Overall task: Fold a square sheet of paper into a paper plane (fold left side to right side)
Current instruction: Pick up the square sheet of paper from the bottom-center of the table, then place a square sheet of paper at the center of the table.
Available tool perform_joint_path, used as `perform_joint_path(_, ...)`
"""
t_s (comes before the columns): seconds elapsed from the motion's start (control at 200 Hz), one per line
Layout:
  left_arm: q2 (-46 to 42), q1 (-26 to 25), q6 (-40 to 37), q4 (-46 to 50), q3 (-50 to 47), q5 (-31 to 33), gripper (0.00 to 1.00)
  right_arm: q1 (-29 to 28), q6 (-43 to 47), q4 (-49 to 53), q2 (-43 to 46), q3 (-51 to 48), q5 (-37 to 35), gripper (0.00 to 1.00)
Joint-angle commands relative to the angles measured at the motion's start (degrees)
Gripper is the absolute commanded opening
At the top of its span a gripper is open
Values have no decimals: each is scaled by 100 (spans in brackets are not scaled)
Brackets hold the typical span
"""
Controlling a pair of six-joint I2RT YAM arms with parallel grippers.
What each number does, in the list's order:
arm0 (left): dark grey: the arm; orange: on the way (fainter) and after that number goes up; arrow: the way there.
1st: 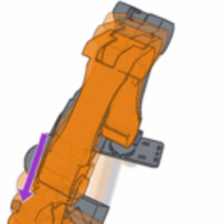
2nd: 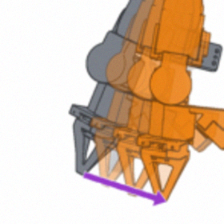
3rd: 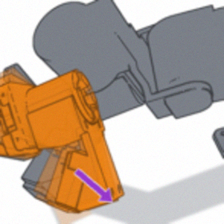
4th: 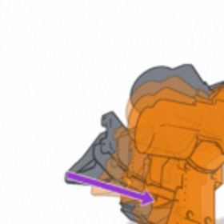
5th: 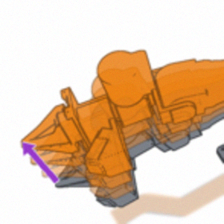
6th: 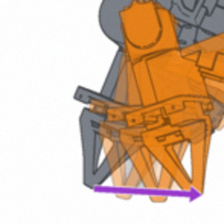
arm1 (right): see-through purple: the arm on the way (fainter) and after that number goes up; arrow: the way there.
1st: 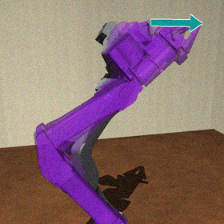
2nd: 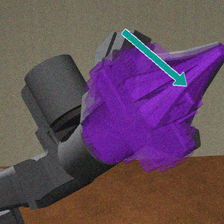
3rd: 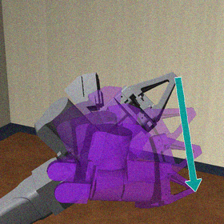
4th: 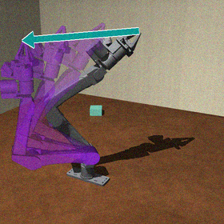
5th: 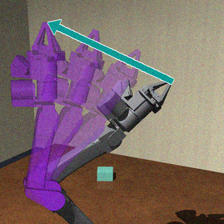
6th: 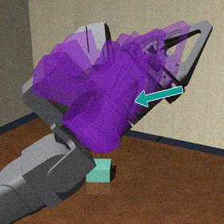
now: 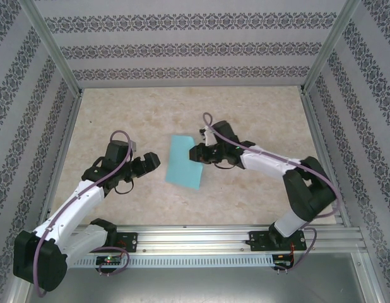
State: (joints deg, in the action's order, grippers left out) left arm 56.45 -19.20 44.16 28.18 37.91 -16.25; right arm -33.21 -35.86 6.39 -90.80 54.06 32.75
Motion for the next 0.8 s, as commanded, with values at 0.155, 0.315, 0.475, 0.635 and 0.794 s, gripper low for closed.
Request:
perform_joint_path(0.155,631,-24,-419,-1952,700,-1506,98,1310,896,420,1411,-265,1582,21)
perform_joint_path(0.315,1251,-98,-702,-2504,1306,-2346,98,1838,1174,795,1938,-23,2245,21)
perform_joint_path(0.475,1714,-256,-1207,-2640,1974,-2938,98,1862,1562,1383,2244,488,2524,21)
perform_joint_path(0.635,1998,-405,-1683,-2581,2457,-3306,98,1840,1527,1447,2494,825,2765,21)
perform_joint_path(0.794,2173,-458,-1801,-2684,2692,-3655,98,1809,1495,1540,2692,1177,2915,21)
